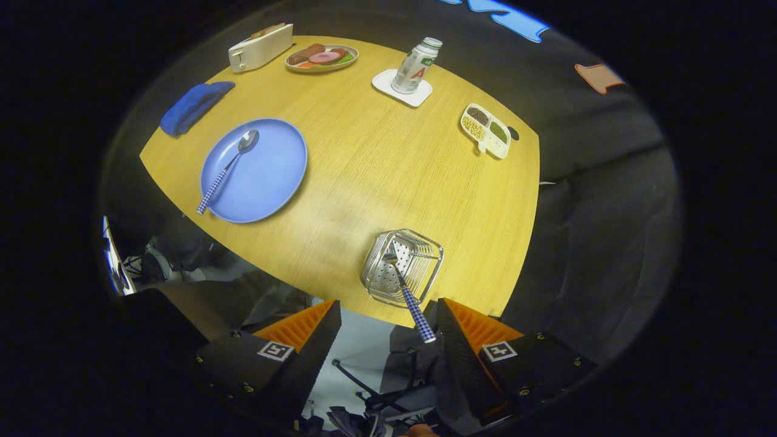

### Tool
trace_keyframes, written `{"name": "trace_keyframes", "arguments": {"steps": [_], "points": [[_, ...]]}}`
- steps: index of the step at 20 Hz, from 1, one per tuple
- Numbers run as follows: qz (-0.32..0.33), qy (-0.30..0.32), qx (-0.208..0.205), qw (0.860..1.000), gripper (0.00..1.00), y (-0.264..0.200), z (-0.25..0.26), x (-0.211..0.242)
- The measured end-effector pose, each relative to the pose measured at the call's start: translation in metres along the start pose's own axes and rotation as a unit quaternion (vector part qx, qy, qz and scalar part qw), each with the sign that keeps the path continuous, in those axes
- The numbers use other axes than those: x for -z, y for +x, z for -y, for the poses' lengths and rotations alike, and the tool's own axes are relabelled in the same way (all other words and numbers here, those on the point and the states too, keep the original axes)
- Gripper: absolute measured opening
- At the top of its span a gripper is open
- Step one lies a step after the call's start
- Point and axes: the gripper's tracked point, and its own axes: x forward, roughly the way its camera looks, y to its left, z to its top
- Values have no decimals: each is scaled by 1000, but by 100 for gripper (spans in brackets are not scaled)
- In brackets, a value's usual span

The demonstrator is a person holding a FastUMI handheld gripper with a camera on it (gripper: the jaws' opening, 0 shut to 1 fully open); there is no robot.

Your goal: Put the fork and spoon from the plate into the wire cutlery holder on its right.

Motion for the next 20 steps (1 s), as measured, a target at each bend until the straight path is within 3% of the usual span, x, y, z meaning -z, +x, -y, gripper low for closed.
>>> {"name": "trace_keyframes", "arguments": {"steps": [10, 14, 20], "points": [[115, 19, 24, 993, 97, -40, -49, -43], [143, 23, -1, 989, 98, -44, -84, -54], [225, 54, -53, 971, 97, -47, -141, -90]]}}
